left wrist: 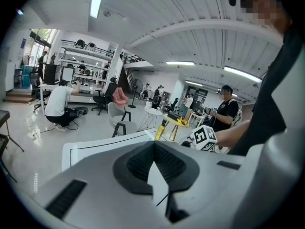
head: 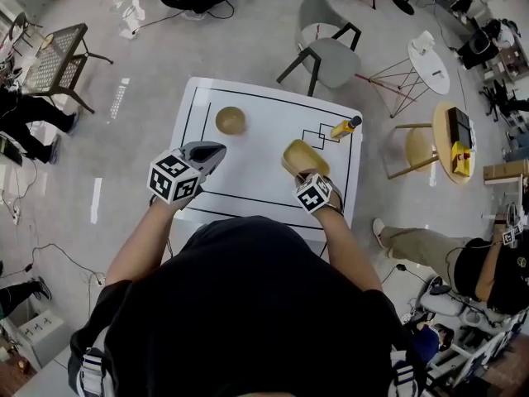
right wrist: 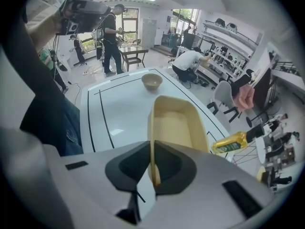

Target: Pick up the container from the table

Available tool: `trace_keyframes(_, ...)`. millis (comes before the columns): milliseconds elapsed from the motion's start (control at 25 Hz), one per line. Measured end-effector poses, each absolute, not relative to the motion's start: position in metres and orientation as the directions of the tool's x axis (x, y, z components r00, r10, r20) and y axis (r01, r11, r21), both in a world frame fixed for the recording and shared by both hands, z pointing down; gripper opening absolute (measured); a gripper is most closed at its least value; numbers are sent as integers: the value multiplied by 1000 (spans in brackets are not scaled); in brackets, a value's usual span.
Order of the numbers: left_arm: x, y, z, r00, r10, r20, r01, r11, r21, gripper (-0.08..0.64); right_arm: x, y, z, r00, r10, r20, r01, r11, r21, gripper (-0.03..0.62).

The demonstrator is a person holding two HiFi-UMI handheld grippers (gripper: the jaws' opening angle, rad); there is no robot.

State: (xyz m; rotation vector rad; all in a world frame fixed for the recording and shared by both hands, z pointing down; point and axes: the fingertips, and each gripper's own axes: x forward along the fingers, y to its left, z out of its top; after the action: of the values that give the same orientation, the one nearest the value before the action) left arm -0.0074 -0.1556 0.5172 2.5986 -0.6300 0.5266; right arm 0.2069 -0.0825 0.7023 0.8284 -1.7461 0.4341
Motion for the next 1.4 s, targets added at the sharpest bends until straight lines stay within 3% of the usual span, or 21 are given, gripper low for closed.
trace_keyframes(1400,-13,-142,510,842,-307,444,-452,-851,268,6,208,-75,664,-133,-367,921,-758,636,145,28)
